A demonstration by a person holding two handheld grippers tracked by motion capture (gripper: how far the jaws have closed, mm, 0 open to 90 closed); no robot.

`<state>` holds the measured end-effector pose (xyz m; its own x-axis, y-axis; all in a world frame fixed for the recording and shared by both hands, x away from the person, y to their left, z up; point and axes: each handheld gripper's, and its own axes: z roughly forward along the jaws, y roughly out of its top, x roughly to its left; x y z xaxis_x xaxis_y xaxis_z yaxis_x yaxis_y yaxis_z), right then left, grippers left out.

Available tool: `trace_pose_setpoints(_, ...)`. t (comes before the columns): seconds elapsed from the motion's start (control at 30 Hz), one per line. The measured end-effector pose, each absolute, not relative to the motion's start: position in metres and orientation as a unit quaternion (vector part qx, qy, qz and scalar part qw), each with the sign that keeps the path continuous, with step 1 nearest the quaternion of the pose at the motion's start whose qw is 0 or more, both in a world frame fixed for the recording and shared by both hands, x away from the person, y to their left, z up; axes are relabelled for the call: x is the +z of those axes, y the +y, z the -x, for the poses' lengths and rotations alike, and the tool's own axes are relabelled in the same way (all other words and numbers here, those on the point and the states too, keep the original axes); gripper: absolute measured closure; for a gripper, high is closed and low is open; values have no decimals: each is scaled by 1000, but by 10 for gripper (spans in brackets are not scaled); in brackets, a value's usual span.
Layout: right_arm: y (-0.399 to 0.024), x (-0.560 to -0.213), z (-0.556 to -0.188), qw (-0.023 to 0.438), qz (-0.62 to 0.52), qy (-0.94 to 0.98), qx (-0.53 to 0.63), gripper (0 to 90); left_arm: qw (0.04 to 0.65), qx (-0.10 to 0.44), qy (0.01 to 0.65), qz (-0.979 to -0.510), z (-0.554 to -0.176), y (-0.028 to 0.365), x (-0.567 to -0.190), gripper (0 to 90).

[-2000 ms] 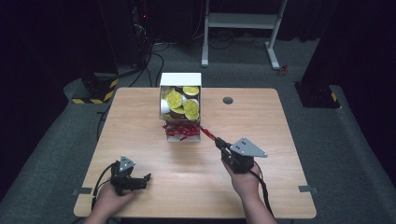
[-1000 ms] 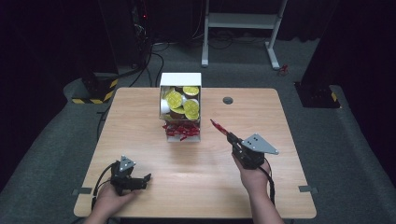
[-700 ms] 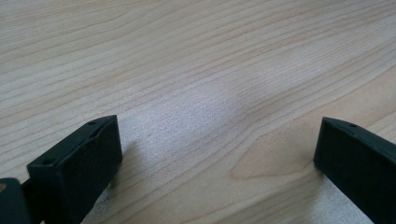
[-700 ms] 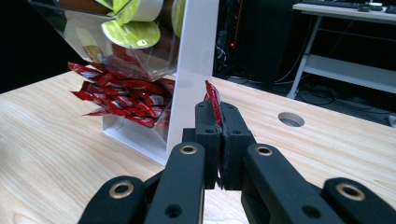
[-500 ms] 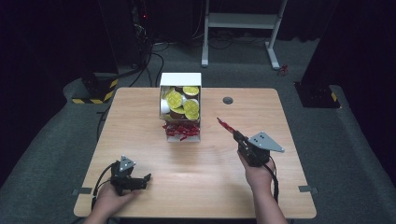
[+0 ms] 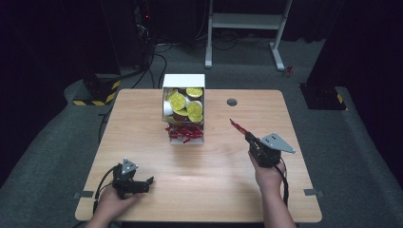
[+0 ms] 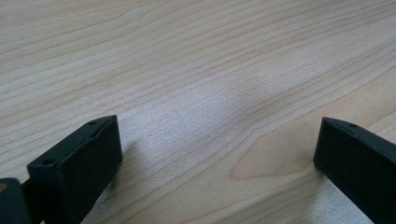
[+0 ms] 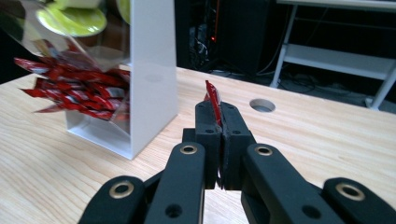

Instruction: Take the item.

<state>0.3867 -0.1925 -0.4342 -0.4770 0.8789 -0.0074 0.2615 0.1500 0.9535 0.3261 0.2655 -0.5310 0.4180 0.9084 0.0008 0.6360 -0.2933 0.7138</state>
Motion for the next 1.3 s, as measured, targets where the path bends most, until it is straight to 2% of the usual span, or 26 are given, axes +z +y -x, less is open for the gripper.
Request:
trace_pose_setpoints(0.63, -221, -463, -406, 321, -458, 696, 450, 885, 326, 209, 497, -776, -326, 266, -531, 12)
trace_pose_setpoints(1.3, -227, -487, -417, 308, -487, 701, 420, 880, 326, 209, 498, -776, -326, 265, -531, 12)
